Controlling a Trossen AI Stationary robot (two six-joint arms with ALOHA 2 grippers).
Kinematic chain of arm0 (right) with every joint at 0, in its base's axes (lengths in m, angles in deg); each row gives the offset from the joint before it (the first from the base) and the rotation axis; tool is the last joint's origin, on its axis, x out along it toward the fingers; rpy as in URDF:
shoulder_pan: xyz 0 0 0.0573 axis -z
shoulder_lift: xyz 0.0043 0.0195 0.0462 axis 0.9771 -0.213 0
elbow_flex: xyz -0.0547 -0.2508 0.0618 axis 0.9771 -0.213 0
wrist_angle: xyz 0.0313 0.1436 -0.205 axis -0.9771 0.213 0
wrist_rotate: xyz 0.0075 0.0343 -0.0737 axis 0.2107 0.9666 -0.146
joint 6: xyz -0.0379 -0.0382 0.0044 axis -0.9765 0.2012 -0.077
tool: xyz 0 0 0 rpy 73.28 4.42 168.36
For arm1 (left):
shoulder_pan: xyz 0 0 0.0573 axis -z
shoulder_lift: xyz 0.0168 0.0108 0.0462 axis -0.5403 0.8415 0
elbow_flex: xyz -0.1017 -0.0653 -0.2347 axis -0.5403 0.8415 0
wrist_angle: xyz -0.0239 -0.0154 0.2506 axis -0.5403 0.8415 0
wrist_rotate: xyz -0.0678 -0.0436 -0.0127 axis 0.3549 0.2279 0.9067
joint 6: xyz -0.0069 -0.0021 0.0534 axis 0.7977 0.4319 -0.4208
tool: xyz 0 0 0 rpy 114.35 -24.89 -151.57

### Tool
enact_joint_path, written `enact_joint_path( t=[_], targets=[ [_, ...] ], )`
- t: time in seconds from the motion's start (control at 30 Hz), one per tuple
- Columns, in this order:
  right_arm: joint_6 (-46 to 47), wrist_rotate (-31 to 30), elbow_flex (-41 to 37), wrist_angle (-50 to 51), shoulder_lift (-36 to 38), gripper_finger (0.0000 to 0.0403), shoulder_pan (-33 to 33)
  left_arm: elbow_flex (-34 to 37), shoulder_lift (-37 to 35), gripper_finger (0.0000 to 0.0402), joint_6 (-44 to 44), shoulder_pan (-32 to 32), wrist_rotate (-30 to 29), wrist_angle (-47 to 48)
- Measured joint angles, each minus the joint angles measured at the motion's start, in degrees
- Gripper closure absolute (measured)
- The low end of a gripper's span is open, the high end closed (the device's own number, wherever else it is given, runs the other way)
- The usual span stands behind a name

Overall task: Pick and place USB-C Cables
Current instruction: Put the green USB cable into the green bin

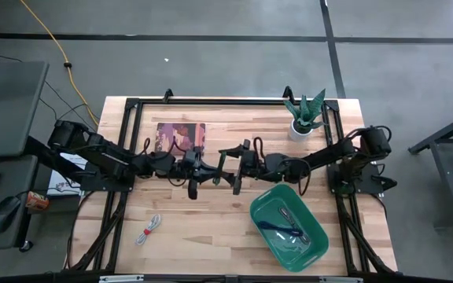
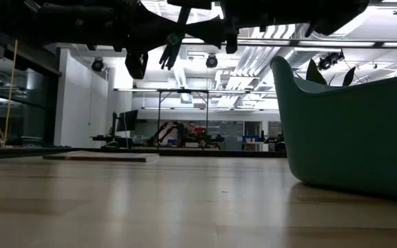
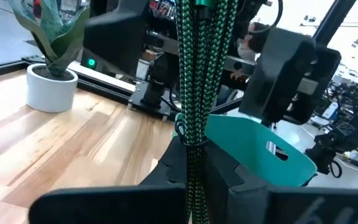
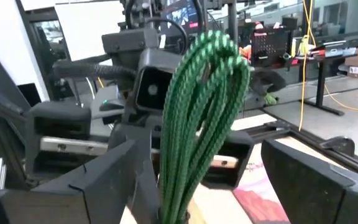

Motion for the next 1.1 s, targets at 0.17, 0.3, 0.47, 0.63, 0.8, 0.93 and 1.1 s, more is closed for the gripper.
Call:
enact_joint_path(
  t=[0.17, 0.3, 0.47, 0.63, 0.8, 0.93, 1.1],
  targets=[
    [-0.5, -2.0, 0.0, 1.0, 0.3, 0.0073, 0.0, 0.0, 0.0, 0.0401, -0.1, 0.1, 0.5, 1.0],
    [-0.3, -2.3, 0.0, 1.6, 0.4, 0.0104, 0.0, 0.0, 0.0, 0.0401, -0.1, 0.1, 1.3, 1.1],
    [0.6, -2.1, 0.0, 1.8, 0.4, 0.0216, -0.1, 0.0, 0.0, 0.0401, -0.1, 0.0, 1.3, 1.3],
    [1.1, -0.9, 0.0, 2.0, 0.4, 0.0377, -0.1, 0.0, 0.0, 0.0396, -0.2, -0.6, 0.9, 1.5],
    [2.2, -0.6, 0.0, 2.8, 0.5, 0.0372, -0.2, 0.0, 0.0, 0.0368, -0.7, -0.6, 1.0, 1.8],
    [1.6, -1.7, 0.0, 7.7, 2.6, 0.0393, -0.3, 0.0, -1.1, 0.0327, -1.2, -1.5, 1.8, 3.1],
    [0.7, -7.8, -0.1, 19.0, 7.8, 0.0387, -1.7, 0.0, -6.4, 0.0271, -2.7, -2.8, 1.2, 11.6]
  ],
)
